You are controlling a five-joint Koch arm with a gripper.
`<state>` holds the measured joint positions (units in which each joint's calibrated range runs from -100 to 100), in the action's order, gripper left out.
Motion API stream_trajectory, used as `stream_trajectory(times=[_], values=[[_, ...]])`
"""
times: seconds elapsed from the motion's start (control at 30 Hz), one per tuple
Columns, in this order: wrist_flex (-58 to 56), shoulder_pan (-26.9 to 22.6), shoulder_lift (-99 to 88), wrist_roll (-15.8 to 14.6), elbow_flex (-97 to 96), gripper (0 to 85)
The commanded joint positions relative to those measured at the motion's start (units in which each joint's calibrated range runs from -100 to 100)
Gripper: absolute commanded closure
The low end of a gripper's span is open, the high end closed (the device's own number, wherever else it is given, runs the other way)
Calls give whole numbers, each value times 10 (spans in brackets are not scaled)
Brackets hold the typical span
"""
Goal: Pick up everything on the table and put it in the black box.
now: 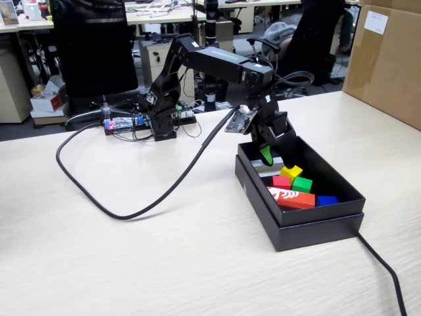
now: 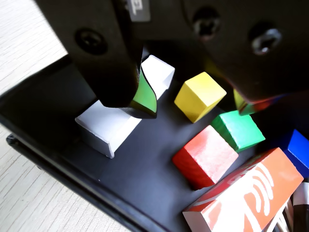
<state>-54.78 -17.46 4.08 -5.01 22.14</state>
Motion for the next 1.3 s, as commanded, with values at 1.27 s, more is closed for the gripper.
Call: stream_trajectory(times=[1.27], values=[[364, 148, -820, 54, -733, 376]])
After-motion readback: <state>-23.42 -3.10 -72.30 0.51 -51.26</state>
